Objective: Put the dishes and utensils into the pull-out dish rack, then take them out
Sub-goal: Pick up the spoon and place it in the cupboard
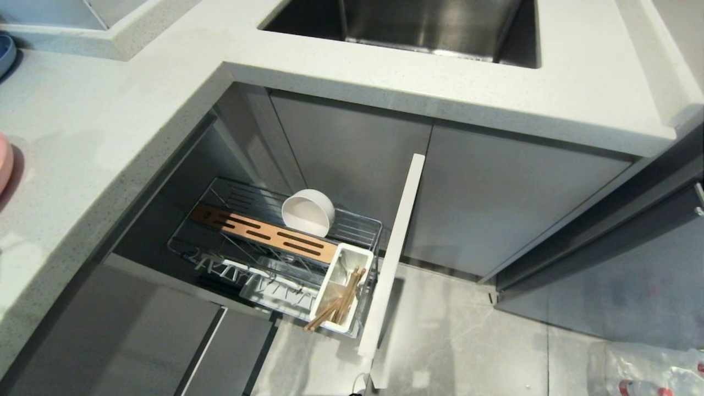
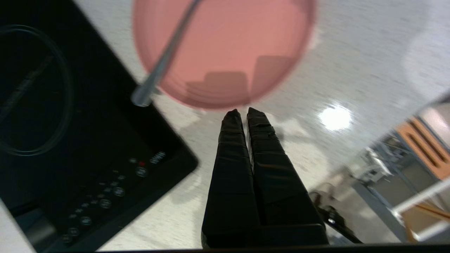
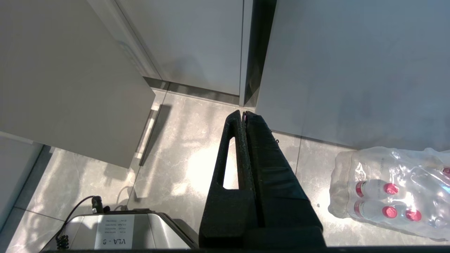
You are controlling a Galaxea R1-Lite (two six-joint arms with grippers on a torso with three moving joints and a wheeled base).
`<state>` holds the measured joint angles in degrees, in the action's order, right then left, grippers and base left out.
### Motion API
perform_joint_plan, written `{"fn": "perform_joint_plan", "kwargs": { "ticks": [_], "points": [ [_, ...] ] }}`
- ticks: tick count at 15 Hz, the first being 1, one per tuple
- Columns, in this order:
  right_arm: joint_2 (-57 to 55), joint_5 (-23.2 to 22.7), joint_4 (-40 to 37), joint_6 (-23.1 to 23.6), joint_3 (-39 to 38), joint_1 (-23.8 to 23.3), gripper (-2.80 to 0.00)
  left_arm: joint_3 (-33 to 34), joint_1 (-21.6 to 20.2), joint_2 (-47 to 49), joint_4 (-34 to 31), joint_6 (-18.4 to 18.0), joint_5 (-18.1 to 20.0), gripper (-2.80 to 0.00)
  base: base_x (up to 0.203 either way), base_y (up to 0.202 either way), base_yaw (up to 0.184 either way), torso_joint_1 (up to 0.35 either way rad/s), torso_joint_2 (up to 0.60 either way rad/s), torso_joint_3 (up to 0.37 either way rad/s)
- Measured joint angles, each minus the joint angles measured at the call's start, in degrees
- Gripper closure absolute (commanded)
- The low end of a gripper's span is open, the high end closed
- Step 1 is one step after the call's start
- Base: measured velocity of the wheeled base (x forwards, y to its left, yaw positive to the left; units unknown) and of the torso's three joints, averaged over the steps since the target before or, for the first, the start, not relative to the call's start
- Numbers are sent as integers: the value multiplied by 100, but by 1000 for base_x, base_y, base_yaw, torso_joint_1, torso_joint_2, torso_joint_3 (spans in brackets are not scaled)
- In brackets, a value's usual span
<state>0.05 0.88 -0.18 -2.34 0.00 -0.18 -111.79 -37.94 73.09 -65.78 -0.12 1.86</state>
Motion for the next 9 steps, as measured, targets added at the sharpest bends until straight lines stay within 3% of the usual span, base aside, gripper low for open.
{"fn": "perform_joint_plan", "kwargs": {
  "ticks": [2,9],
  "points": [
    [0,0,0,-1,0,0,0,-39,-321,275,179,-148,28,0,0,0,0,0,0,0],
    [0,0,0,-2,0,2,0,-62,-740,1227,352,-164,14,0,0,0,0,0,0,0]
  ]
}}
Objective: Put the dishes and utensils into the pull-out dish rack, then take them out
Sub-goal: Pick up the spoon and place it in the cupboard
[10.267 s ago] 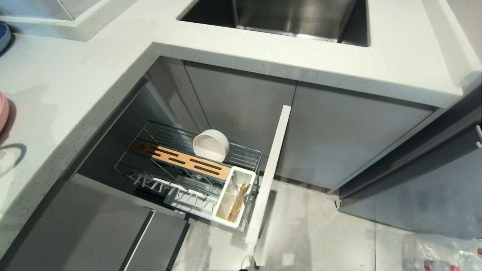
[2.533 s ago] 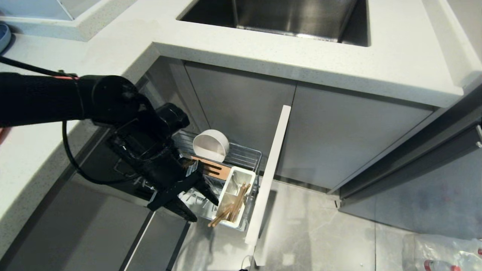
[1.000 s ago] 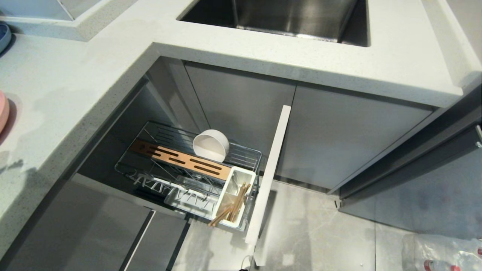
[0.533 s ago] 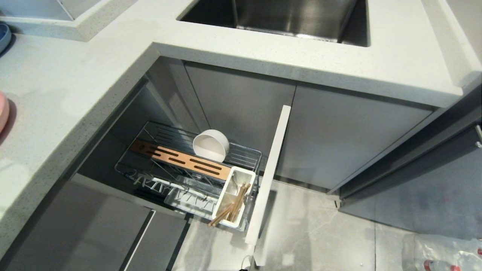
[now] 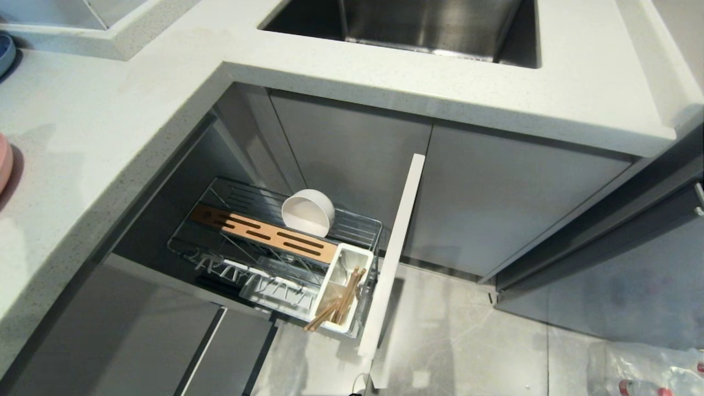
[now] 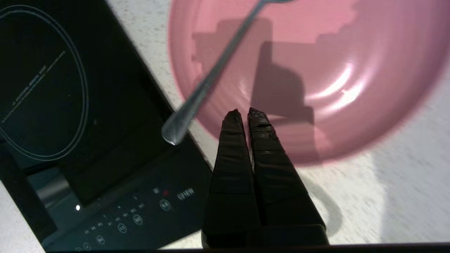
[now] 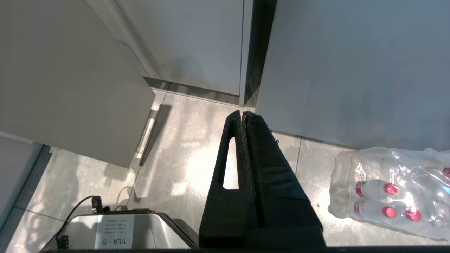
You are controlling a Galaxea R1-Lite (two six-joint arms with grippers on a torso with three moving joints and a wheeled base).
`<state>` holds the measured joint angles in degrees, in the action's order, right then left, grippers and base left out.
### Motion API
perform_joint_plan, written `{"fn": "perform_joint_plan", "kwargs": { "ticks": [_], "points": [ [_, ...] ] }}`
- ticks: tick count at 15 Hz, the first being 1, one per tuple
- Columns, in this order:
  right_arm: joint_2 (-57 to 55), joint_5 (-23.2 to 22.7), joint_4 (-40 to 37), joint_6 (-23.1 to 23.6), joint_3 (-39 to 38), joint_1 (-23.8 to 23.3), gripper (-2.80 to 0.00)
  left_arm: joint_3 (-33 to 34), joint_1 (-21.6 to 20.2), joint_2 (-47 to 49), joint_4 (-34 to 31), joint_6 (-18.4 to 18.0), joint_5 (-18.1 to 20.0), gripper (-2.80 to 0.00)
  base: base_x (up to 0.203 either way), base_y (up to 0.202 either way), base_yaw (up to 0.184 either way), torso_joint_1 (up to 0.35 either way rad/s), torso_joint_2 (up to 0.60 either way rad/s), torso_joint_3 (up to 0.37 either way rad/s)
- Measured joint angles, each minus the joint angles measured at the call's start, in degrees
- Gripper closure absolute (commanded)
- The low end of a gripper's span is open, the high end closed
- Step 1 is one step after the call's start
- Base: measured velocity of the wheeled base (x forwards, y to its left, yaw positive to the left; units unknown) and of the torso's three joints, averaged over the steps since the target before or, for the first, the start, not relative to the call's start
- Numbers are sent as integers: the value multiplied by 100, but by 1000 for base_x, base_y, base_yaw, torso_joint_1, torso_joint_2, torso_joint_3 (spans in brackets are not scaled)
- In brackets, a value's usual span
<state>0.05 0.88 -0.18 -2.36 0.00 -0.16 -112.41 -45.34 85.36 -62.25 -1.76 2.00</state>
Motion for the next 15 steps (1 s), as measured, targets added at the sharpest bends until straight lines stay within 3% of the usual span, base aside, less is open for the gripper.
{"fn": "perform_joint_plan", "kwargs": {
  "ticks": [7,8,13,15],
  "points": [
    [0,0,0,0,0,0,0,0,-409,448,209,-525,-5,0,0,0,0,0,0,0],
    [0,0,0,0,0,0,0,0,-451,472,212,-609,-2,-280,0,0,0,0,0,0],
    [0,-2,0,0,0,-2,0,4,-522,559,179,-772,97,-280,0,0,0,0,0,0],
    [0,0,0,0,0,-2,0,9,-520,610,126,-818,462,-280,0,0,0,0,0,0]
  ]
}}
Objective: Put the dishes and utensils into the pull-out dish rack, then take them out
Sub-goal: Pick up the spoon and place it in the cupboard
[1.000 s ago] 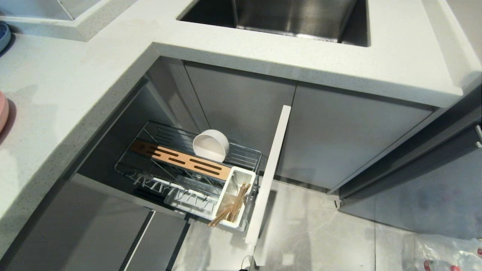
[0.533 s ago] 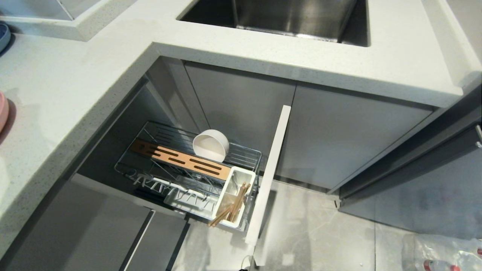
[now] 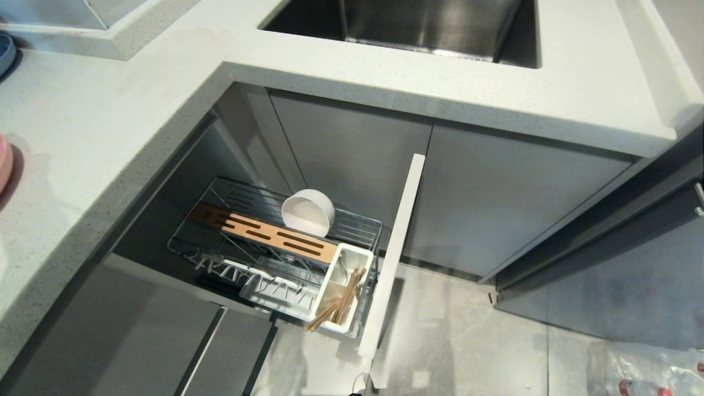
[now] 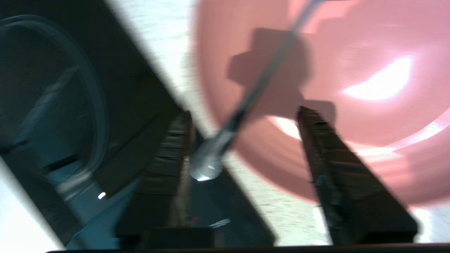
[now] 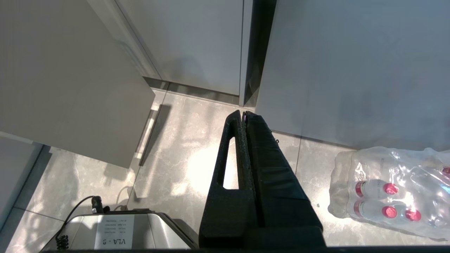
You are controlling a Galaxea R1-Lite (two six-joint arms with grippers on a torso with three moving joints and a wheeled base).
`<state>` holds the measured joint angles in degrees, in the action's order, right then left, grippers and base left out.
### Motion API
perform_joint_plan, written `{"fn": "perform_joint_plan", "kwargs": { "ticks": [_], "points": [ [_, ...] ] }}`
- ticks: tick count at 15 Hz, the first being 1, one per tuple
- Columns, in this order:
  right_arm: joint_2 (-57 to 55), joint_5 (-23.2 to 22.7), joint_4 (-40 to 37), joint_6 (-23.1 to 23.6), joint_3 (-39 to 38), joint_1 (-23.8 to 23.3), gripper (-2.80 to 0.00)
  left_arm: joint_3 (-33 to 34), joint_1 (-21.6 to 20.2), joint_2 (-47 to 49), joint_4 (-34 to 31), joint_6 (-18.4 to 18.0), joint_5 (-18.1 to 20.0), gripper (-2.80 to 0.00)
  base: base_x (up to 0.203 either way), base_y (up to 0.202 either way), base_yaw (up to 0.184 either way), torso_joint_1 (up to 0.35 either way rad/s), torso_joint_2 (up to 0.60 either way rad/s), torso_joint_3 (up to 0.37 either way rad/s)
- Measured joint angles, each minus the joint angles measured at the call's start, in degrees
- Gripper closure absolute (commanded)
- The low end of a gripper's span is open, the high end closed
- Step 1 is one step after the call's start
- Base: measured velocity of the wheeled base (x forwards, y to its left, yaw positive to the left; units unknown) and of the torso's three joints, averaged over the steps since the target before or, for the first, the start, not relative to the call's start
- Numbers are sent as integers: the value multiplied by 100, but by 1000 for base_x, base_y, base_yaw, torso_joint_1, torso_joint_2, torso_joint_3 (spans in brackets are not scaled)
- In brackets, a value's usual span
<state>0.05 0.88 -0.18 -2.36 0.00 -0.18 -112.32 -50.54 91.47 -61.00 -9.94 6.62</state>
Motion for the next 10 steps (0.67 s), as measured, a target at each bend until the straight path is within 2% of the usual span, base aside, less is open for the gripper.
{"fn": "perform_joint_plan", "kwargs": {
  "ticks": [3,7,10],
  "points": [
    [0,0,0,0,0,2,0,6,-4,107,-27,-113,413,-280,0,0,0,0,0,0],
    [0,0,0,2,0,0,0,2,-59,304,36,-124,481,-280,0,0,0,0,0,0],
    [0,0,0,0,0,0,0,0,-116,450,55,-117,852,-280,0,0,0,0,0,0]
  ]
}}
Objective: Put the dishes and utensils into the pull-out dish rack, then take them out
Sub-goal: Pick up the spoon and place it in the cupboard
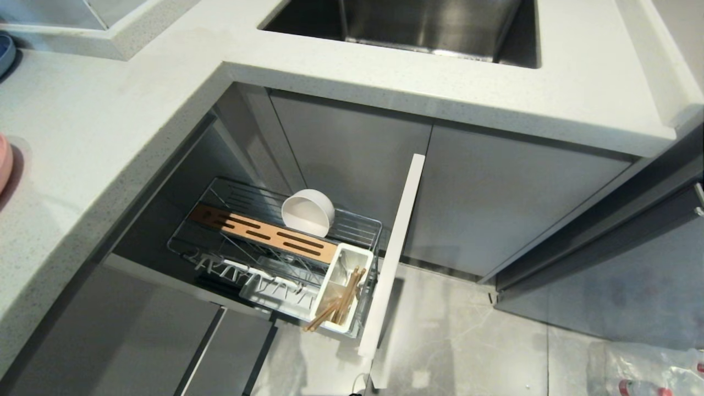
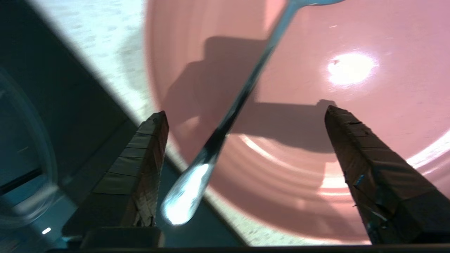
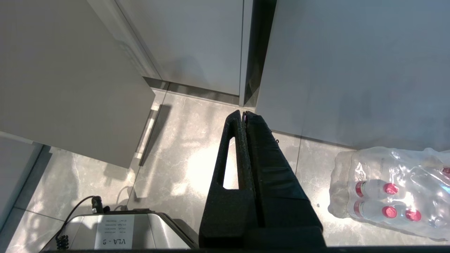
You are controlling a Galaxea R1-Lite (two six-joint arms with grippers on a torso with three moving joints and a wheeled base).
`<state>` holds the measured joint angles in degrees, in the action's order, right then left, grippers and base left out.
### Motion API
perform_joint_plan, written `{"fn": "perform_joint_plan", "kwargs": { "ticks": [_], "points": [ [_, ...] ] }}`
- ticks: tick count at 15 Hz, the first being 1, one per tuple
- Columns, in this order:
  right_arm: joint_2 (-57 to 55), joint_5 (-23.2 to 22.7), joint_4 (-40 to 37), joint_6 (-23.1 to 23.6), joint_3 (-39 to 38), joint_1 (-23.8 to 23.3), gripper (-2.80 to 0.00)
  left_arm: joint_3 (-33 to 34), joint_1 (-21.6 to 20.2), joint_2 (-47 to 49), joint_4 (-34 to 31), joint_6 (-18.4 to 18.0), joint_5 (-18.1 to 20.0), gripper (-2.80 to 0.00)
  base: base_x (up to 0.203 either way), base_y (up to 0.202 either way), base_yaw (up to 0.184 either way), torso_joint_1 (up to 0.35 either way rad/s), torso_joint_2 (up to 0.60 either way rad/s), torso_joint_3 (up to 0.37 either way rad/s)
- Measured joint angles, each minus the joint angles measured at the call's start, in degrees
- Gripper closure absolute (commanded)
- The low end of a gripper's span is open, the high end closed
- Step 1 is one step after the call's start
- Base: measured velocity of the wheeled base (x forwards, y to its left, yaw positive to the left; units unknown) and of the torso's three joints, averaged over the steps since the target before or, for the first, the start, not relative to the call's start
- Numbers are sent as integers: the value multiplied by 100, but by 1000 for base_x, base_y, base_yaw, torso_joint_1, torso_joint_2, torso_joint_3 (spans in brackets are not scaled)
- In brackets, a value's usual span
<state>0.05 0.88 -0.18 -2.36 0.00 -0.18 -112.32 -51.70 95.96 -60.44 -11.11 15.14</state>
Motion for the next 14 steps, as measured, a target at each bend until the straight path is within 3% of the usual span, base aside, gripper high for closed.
{"fn": "perform_joint_plan", "kwargs": {
  "ticks": [3,14],
  "points": [
    [0,0,0,0,0,2,0,0,-34,109,7,9,484,-280,0,0,0,0,0,0],
    [0,0,2,0,0,0,0,6,-67,268,-41,44,870,-280,0,0,0,0,0,0]
  ]
}}
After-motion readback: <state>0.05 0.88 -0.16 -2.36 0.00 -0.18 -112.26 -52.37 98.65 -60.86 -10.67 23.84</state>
